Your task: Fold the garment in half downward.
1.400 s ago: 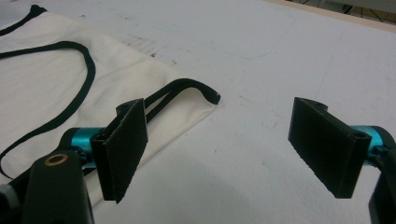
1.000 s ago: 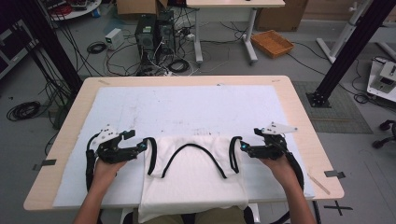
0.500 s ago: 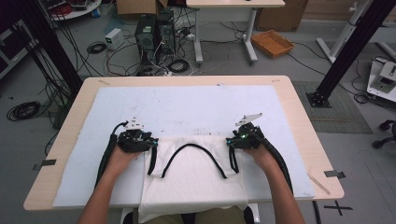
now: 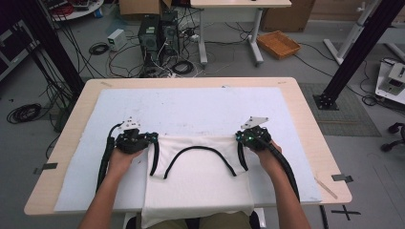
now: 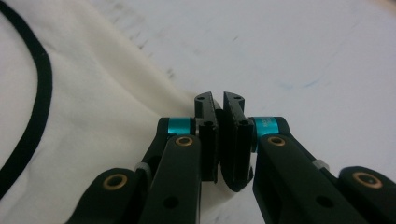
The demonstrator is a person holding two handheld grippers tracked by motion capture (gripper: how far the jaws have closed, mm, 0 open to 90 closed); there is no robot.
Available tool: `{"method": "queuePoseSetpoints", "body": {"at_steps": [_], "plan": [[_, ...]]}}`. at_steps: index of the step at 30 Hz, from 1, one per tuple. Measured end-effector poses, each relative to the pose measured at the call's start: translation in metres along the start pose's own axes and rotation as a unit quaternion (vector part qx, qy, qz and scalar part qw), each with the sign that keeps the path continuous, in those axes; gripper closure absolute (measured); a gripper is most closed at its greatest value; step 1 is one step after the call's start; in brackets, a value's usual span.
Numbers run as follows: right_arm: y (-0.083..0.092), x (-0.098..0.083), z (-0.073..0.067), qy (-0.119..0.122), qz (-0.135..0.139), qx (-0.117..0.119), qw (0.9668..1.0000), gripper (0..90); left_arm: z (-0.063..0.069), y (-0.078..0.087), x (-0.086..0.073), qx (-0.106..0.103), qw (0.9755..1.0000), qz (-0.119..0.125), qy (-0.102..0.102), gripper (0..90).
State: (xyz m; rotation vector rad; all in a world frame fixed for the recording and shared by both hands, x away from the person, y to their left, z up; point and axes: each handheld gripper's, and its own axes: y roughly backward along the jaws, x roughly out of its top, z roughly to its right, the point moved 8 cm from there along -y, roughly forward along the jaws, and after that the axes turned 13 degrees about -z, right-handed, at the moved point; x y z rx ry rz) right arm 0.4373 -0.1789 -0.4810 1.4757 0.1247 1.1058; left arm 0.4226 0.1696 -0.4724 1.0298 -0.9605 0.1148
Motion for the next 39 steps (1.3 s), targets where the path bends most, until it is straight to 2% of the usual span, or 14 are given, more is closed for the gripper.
{"method": "queuePoseSetpoints", "body": {"at_steps": [3, 5, 6, 10, 14, 15, 19, 29, 32, 34, 35, 36, 37, 39], "plan": [[0.008, 0.01, 0.014, -0.025, 0.042, -0.041, 0.998, 85.3, -0.005, 0.003, 0.011, 0.0, 0.9989, 0.036, 0.031, 83.8], [0.01, 0.011, 0.016, -0.033, 0.05, -0.044, 0.9972, 85.2, -0.006, 0.006, 0.014, -0.008, 0.9976, 0.055, 0.042, 83.8], [0.012, 0.01, 0.016, -0.043, 0.057, -0.032, 0.997, 85.2, -0.006, 0.007, 0.014, -0.012, 0.9975, 0.057, 0.04, 83.8], [0.025, 0.001, 0.005, -0.026, 0.076, -0.023, 0.9965, 85.0, 0.005, 0.021, 0.008, -0.028, 0.9967, 0.074, 0.016, 83.6], [0.042, -0.018, -0.015, -0.019, 0.115, 0.023, 0.9929, 84.9, 0.023, 0.037, -0.008, -0.052, 0.9952, 0.082, -0.006, 83.6], [0.048, -0.031, -0.024, -0.014, 0.12, 0.046, 0.9916, 84.9, 0.028, 0.04, -0.013, -0.059, 0.9949, 0.081, -0.011, 83.6], [0.061, -0.046, -0.037, -0.004, 0.117, 0.083, 0.9897, 84.7, 0.046, 0.05, -0.03, -0.086, 0.9934, 0.073, -0.021, 83.5], [0.078, -0.077, -0.072, 0.039, 0.093, 0.122, 0.9874, 84.3, 0.08, 0.065, -0.076, -0.126, 0.9902, 0.005, -0.06, 83.3], [0.082, -0.084, -0.08, 0.042, 0.08, 0.147, 0.9849, 81.5, 0.085, 0.069, -0.08, -0.138, 0.9888, 0.005, -0.057, 79.4], [0.087, -0.081, -0.082, 0.028, 0.092, 0.161, 0.9823, 68.2, 0.079, 0.072, -0.073, -0.119, 0.992, 0.02, -0.036, 57.1], [0.09, -0.077, -0.08, 0.008, 0.104, 0.155, 0.9824, 58.5, 0.072, 0.072, -0.069, -0.09, 0.9955, 0.019, -0.023, 50.2], [0.093, -0.072, -0.074, -0.017, 0.114, 0.142, 0.9832, 52.4, 0.063, 0.07, -0.065, -0.044, 0.9989, 0.011, -0.01, 47.8], [0.095, -0.067, -0.068, -0.043, 0.118, 0.129, 0.9838, 49.6, 0.055, 0.068, -0.061, -0.011, 0.9999, 0.004, 0.01, 47.6], [0.094, -0.058, -0.053, -0.067, 0.115, 0.089, 0.9871, 46.5, 0.047, 0.062, -0.052, -0.006, 0.9994, 0.006, 0.033, 46.3]]}}
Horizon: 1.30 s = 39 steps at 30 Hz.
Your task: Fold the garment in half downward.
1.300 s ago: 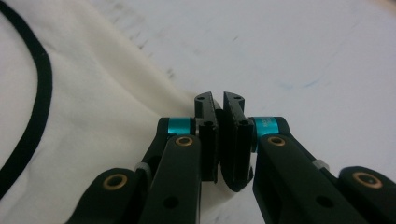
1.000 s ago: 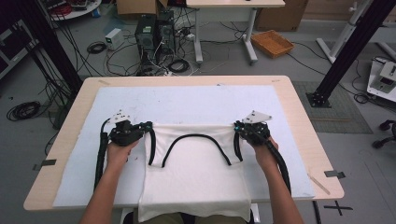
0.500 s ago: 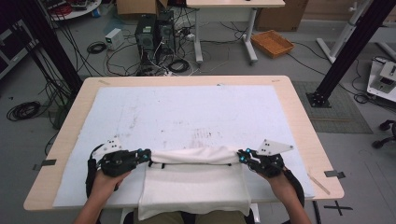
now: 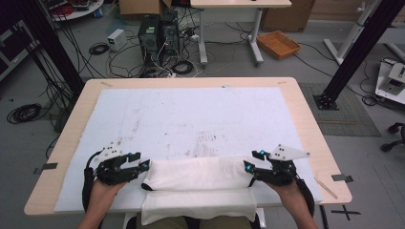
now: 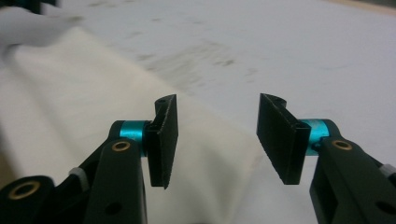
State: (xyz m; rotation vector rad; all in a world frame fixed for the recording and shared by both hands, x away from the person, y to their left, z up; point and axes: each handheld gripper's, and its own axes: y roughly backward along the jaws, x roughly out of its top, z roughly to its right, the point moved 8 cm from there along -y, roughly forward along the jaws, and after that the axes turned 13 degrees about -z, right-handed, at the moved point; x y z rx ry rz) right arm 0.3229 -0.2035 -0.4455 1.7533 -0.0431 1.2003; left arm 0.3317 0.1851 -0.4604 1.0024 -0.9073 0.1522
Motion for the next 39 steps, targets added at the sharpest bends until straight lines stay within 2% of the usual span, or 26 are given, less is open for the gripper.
{"method": "queuePoseSetpoints", "body": {"at_steps": [2, 3, 4, 5, 7, 8, 10, 11, 12, 13, 14, 15, 17, 18, 20, 21, 22, 23, 28, 32, 34, 35, 36, 38, 39], "plan": [[-0.01, 0.005, 0.014, -0.012, -0.02, -0.037, 0.999, 41.4, -0.003, -0.012, 0.005, -0.003, 0.9999, -0.01, 0.005, 45.7], [-0.025, 0.003, 0.022, -0.021, -0.048, -0.043, 0.9977, 41.3, -0.003, -0.021, 0.006, -0.006, 0.9997, -0.022, 0.005, 41.2], [-0.025, 0.003, 0.022, -0.021, -0.048, -0.043, 0.9977, 41.3, -0.003, -0.028, 0.005, -0.015, 0.9993, -0.035, 0.005, 41.2], [-0.033, 0.001, 0.024, -0.023, -0.063, -0.039, 0.997, 41.3, -0.002, -0.035, 0.003, -0.021, 0.9987, -0.046, 0.006, 40.6], [-0.048, -0.005, 0.024, -0.022, -0.086, -0.028, 0.9957, 41.9, -0.002, -0.044, 0.0, -0.017, 0.9976, -0.067, 0.0, 40.6], [-0.058, -0.012, 0.024, -0.021, -0.107, -0.021, 0.9938, 43.8, -0.002, -0.047, -0.002, -0.015, 0.997, -0.076, -0.004, 41.4], [-0.061, -0.015, 0.024, -0.024, -0.117, -0.014, 0.9927, 46.9, -0.003, -0.049, -0.007, -0.006, 0.9957, -0.092, -0.01, 43.1], [-0.063, -0.018, 0.023, -0.028, -0.12, 0.005, 0.9924, 49.3, -0.004, -0.049, -0.008, 0.008, 0.9952, -0.094, -0.027, 50.1], [-0.062, -0.019, 0.023, -0.034, -0.114, 0.022, 0.9927, 63.3, -0.001, -0.049, -0.009, -0.002, 0.9949, -0.093, -0.038, 75.3], [-0.062, -0.019, 0.023, -0.034, -0.114, 0.022, 0.9927, 63.3, 0.002, -0.049, -0.009, -0.006, 0.9945, -0.095, -0.044, 75.3], [-0.06, -0.019, 0.022, -0.036, -0.115, 0.041, 0.9919, 74.4, 0.004, -0.049, -0.008, 0.002, 0.9942, -0.094, -0.051, 77.1], [-0.06, -0.019, 0.02, -0.033, -0.114, 0.05, 0.9916, 80.5, 0.005, -0.048, -0.008, 0.004, 0.9936, -0.098, -0.055, 79.1], [-0.058, -0.017, 0.019, -0.031, -0.122, 0.042, 0.9911, 83.2, 0.005, -0.047, -0.005, -0.005, 0.9958, -0.083, -0.038, 80.6], [-0.058, -0.014, 0.02, -0.026, -0.121, 0.031, 0.9919, 83.6, 0.004, -0.046, -0.002, -0.012, 0.997, -0.072, -0.027, 80.8], [-0.056, -0.007, 0.023, -0.027, -0.101, 0.017, 0.9944, 83.8, 0.001, -0.043, 0.006, -0.022, 0.9985, -0.049, -0.007, 81.0], [-0.055, -0.002, 0.027, -0.026, -0.09, 0.01, 0.9956, 83.9, 0.001, -0.043, 0.006, -0.022, 0.9985, -0.049, -0.007, 81.0], [-0.055, 0.007, 0.033, -0.024, -0.075, -0.004, 0.9969, 83.9, -0.003, -0.043, 0.015, -0.014, 0.9991, -0.04, -0.004, 81.0], [-0.055, 0.01, 0.037, -0.027, -0.073, -0.008, 0.9969, 83.9, -0.005, -0.043, 0.02, -0.013, 0.9993, -0.034, 0.0, 81.0], [-0.062, 0.031, 0.06, -0.015, -0.051, -0.049, 0.9974, 83.8, -0.019, -0.051, 0.045, -0.005, 0.9998, 0.001, 0.019, 81.0], [-0.069, 0.043, 0.077, -0.024, -0.022, -0.071, 0.997, 83.8, -0.033, -0.063, 0.058, 0.007, 0.9994, 0.015, 0.031, 80.9], [-0.074, 0.043, 0.083, -0.03, -0.023, -0.081, 0.996, 83.6, -0.038, -0.067, 0.06, 0.005, 0.9986, 0.025, 0.047, 80.7], [-0.078, 0.041, 0.085, -0.04, -0.029, -0.078, 0.9957, 83.0, -0.039, -0.069, 0.059, 0.008, 0.9982, 0.023, 0.054, 79.9], [-0.081, 0.038, 0.086, -0.046, -0.04, -0.076, 0.9952, 78.7, -0.041, -0.07, 0.057, 0.02, 0.9981, 0.018, 0.055, 75.6], [-0.083, 0.033, 0.087, -0.063, -0.055, -0.08, 0.9932, 54.7, -0.039, -0.069, 0.052, 0.022, 0.9983, 0.01, 0.053, 64.6], [-0.08, 0.032, 0.088, -0.074, -0.057, -0.085, 0.992, 48.2, -0.038, -0.067, 0.049, 0.024, 0.9984, 0.008, 0.05, 61.3]]}}
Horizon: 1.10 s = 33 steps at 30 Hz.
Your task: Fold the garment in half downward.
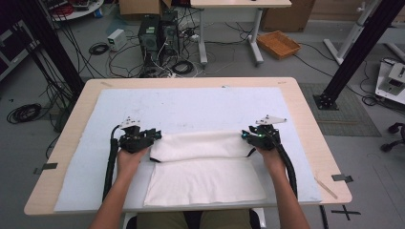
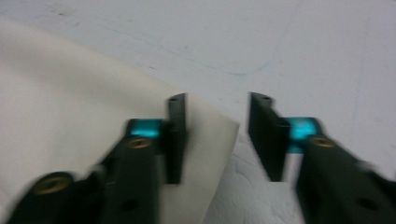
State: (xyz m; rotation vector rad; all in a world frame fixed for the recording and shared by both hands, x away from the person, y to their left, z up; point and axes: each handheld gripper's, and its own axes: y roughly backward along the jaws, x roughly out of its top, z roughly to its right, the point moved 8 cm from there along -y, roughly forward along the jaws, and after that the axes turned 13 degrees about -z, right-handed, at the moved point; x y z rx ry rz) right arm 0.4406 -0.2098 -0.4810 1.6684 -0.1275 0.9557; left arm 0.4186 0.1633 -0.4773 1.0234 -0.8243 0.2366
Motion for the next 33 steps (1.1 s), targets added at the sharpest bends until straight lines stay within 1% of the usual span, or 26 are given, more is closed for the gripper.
{"method": "queuePoseSetpoints", "body": {"at_steps": [1, 2, 3, 4, 6, 7, 8, 9, 10, 11, 12, 13, 15, 16, 17, 19, 20, 21, 23, 25, 26, 28, 31, 32, 33], "plan": [[0.004, -0.001, 0.001, -0.008, 0.001, 0.0, 1.0, 44.0, 0.0, 0.003, -0.004, 0.003, 1.0, -0.001, -0.003, 60.3], [0.009, -0.003, 0.002, -0.008, 0.004, -0.001, 1.0, 42.3, 0.0, 0.006, -0.009, 0.007, 0.9999, -0.008, -0.003, 60.3], [0.016, -0.005, 0.002, -0.012, 0.012, 0.002, 0.9999, 42.7, 0.0, 0.008, -0.013, 0.01, 0.9999, -0.014, -0.004, 60.3], [0.02, -0.007, 0.001, -0.015, 0.015, 0.006, 0.9998, 44.2, 0.002, 0.01, -0.017, 0.007, 0.9998, -0.019, -0.004, 60.4], [0.027, -0.015, -0.002, -0.011, 0.007, 0.009, 0.9999, 51.3, 0.005, 0.013, -0.029, -0.005, 0.9994, -0.034, -0.006, 60.5], [0.028, -0.022, -0.006, -0.005, -0.001, 0.023, 0.9997, 56.9, 0.006, 0.013, -0.032, -0.009, 0.9992, -0.04, -0.005, 60.7], [0.028, -0.026, -0.008, -0.001, -0.006, 0.03, 0.9995, 59.9, 0.007, 0.012, -0.036, -0.013, 0.9988, -0.048, -0.004, 61.6], [0.026, -0.03, -0.009, -0.001, -0.014, 0.033, 0.9993, 63.4, 0.008, 0.011, -0.039, -0.017, 0.9982, -0.057, -0.004, 65.0], [0.024, -0.034, -0.01, 0.003, -0.024, 0.037, 0.999, 72.0, 0.009, 0.009, -0.041, -0.022, 0.9976, -0.066, -0.006, 69.4], [0.022, -0.037, -0.012, 0.006, -0.032, 0.04, 0.9987, 77.8, 0.011, 0.008, -0.042, -0.023, 0.9971, -0.072, -0.008, 76.0], [0.021, -0.039, -0.012, 0.008, -0.035, 0.043, 0.9984, 85.9, 0.013, 0.009, -0.043, -0.018, 0.9969, -0.075, -0.015, 84.2], [0.022, -0.039, -0.013, 0.011, -0.032, 0.041, 0.9986, 88.0, 0.015, 0.011, -0.043, -0.019, 0.9971, -0.071, -0.019, 86.9], [0.028, -0.038, -0.016, 0.018, -0.016, 0.044, 0.9988, 89.3, 0.019, 0.018, -0.041, -0.024, 0.9978, -0.057, -0.026, 87.4], [0.033, -0.038, -0.017, 0.022, -0.007, 0.045, 0.9987, 89.6, 0.021, 0.025, -0.041, -0.035, 0.9979, -0.046, -0.03, 87.4], [0.039, -0.038, -0.02, 0.026, 0.001, 0.05, 0.9984, 89.7, 0.023, 0.029, -0.041, -0.041, 0.998, -0.039, -0.029, 87.4], [0.048, -0.04, -0.024, 0.036, 0.007, 0.052, 0.998, 89.8, 0.026, 0.039, -0.044, -0.053, 0.9975, -0.029, -0.036, 87.4], [0.054, -0.042, -0.027, 0.041, 0.012, 0.052, 0.9977, 89.8, 0.029, 0.045, -0.047, -0.066, 0.9968, -0.025, -0.038, 87.4], [0.061, -0.044, -0.03, 0.05, 0.018, 0.055, 0.9971, 89.8, 0.031, 0.049, -0.049, -0.071, 0.9964, -0.023, -0.04, 87.4], [0.071, -0.049, -0.036, 0.056, 0.023, 0.058, 0.9965, 89.8, 0.036, 0.058, -0.054, -0.087, 0.9951, -0.017, -0.044, 87.5], [0.082, -0.055, -0.042, 0.066, 0.029, 0.062, 0.9955, 89.8, 0.043, 0.069, -0.059, -0.108, 0.9928, -0.01, -0.051, 87.4], [0.088, -0.058, -0.044, 0.07, 0.03, 0.065, 0.995, 89.8, 0.047, 0.074, -0.061, -0.119, 0.9912, -0.007, -0.056, 87.5], [0.097, -0.068, -0.05, 0.073, 0.029, 0.073, 0.9942, 89.9, 0.056, 0.084, -0.069, -0.138, 0.9882, -0.01, -0.066, 87.5], [0.108, -0.084, -0.057, 0.08, 0.021, 0.085, 0.9929, 89.8, 0.067, 0.092, -0.085, -0.153, 0.9845, -0.029, -0.081, 87.5], [0.108, -0.084, -0.057, 0.08, 0.021, 0.085, 0.9929, 89.8, 0.067, 0.092, -0.085, -0.153, 0.9845, -0.029, -0.081, 87.5], [0.11, -0.099, -0.062, 0.087, -0.001, 0.089, 0.9922, 89.6, 0.072, 0.093, -0.094, -0.159, 0.9824, -0.042, -0.089, 87.5]]}}
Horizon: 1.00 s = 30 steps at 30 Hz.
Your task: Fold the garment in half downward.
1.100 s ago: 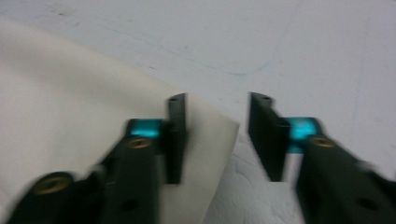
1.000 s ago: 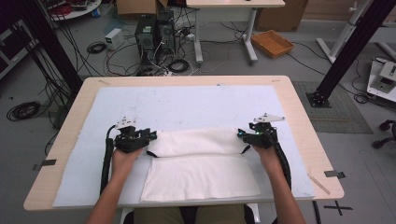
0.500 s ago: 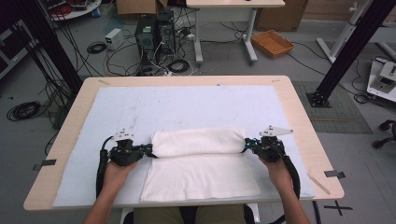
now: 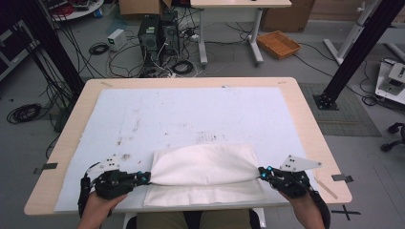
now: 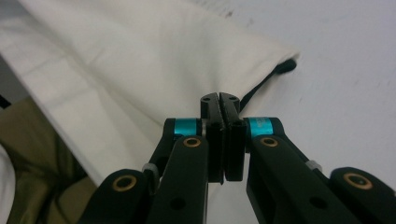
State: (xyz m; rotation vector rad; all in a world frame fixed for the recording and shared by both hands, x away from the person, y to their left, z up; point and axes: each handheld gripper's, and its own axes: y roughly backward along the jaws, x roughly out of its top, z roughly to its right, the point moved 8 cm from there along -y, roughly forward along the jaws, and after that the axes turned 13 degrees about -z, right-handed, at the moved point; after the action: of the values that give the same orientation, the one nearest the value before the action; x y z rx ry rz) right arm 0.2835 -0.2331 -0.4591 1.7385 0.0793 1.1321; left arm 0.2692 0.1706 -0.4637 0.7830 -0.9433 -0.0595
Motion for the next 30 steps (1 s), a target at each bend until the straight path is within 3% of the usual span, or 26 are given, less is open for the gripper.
{"method": "queuePoseSetpoints", "body": {"at_steps": [2, 3, 5, 6, 7, 8, 9, 10, 11, 12, 13, 14, 16, 19, 20, 22, 23, 24, 25, 26, 27, 28, 29, 30], "plan": [[-0.004, -0.007, 0.0, -0.002, -0.01, -0.001, 0.9999, 88.0, -0.001, -0.002, -0.003, 0.014, 0.9998, -0.008, -0.01, 87.3], [-0.008, -0.01, 0.001, -0.01, -0.015, 0.003, 0.9998, 80.9, -0.004, -0.003, -0.002, 0.024, 0.9997, -0.004, -0.009, 86.1], [-0.011, -0.009, 0.006, -0.025, -0.006, 0.0, 0.9997, 66.5, -0.013, -0.004, 0.004, 0.035, 0.9992, 0.008, 0.019, 61.7], [-0.011, -0.009, 0.006, -0.025, -0.006, 0.0, 0.9997, 66.5, -0.013, -0.004, 0.004, 0.035, 0.9992, 0.008, 0.019, 55.3], [-0.01, 0.0, 0.015, -0.043, 0.016, -0.018, 0.9988, 49.3, -0.027, -0.005, 0.016, 0.066, 0.9968, 0.028, 0.036, 49.2], [-0.01, 0.0, 0.015, -0.043, 0.016, -0.018, 0.9988, 49.3, -0.027, -0.005, 0.016, 0.066, 0.9968, 0.028, 0.036, 47.4], [-0.009, 0.012, 0.023, -0.049, 0.028, -0.033, 0.9978, 45.9, -0.038, -0.007, 0.027, 0.086, 0.9949, 0.033, 0.041, 47.2], [-0.009, 0.012, 0.023, -0.049, 0.028, -0.033, 0.9978, 45.9, -0.038, -0.007, 0.027, 0.086, 0.9949, 0.033, 0.041, 46.7], [-0.012, 0.027, 0.035, -0.055, 0.042, -0.052, 0.9962, 38.6, -0.051, -0.013, 0.04, 0.097, 0.9927, 0.039, 0.059, 45.5], [-0.014, 0.034, 0.039, -0.061, 0.044, -0.056, 0.9956, 38.3, -0.051, -0.013, 0.04, 0.097, 0.9927, 0.039, 0.059, 45.5], [-0.019, 0.044, 0.046, -0.067, 0.046, -0.062, 0.9948, 37.8, -0.063, -0.023, 0.053, 0.103, 0.9911, 0.036, 0.077, 45.5], [-0.024, 0.049, 0.05, -0.068, 0.045, -0.065, 0.9945, 37.5, -0.063, -0.023, 0.053, 0.103, 0.9911, 0.036, 0.077, 45.5], [-0.04, 0.062, 0.059, -0.077, 0.034, -0.063, 0.9945, 37.5, -0.082, -0.045, 0.061, 0.115, 0.9881, 0.007, 0.102, 45.5], [-0.062, 0.071, 0.064, -0.083, 0.011, -0.056, 0.9949, 40.0, -0.092, -0.057, 0.058, 0.112, 0.986, -0.016, 0.123, 43.2], [-0.081, 0.07, 0.066, -0.075, -0.028, -0.056, 0.9952, 45.9, -0.097, -0.063, 0.054, 0.101, 0.9847, -0.03, 0.139, 43.3], [-0.086, 0.068, 0.067, -0.071, -0.041, -0.057, 0.995, 48.0, -0.098, -0.063, 0.054, 0.103, 0.9852, -0.029, 0.134, 44.3], [-0.095, 0.063, 0.068, -0.071, -0.069, -0.043, 0.9941, 62.3, -0.097, -0.062, 0.053, 0.102, 0.9862, -0.038, 0.125, 70.3], [-0.096, 0.061, 0.067, -0.068, -0.078, -0.038, 0.9939, 67.1, -0.096, -0.062, 0.052, 0.108, 0.9864, -0.044, 0.115, 79.0], [-0.097, 0.059, 0.067, -0.069, -0.081, -0.034, 0.9937, 76.1, -0.095, -0.062, 0.053, 0.108, 0.9865, -0.042, 0.115, 85.8], [-0.096, 0.058, 0.066, -0.066, -0.08, -0.029, 0.9942, 81.3, -0.094, -0.061, 0.055, 0.107, 0.9868, -0.031, 0.118, 86.4], [-0.096, 0.058, 0.066, -0.066, -0.08, -0.029, 0.9942, 81.3, -0.094, -0.061, 0.055, 0.107, 0.9868, -0.031, 0.118, 86.9], [-0.093, 0.06, 0.067, -0.059, -0.073, -0.031, 0.9951, 83.8, -0.095, -0.059, 0.057, 0.111, 0.9864, -0.017, 0.12, 87.0], [-0.092, 0.062, 0.069, -0.052, -0.063, -0.044, 0.9957, 84.0, -0.097, -0.054, 0.064, 0.112, 0.9857, 0.015, 0.125, 87.1], [-0.09, 0.065, 0.072, -0.051, -0.052, -0.054, 0.9959, 84.1, -0.097, -0.054, 0.064, 0.112, 0.9857, 0.015, 0.125, 87.1]]}}
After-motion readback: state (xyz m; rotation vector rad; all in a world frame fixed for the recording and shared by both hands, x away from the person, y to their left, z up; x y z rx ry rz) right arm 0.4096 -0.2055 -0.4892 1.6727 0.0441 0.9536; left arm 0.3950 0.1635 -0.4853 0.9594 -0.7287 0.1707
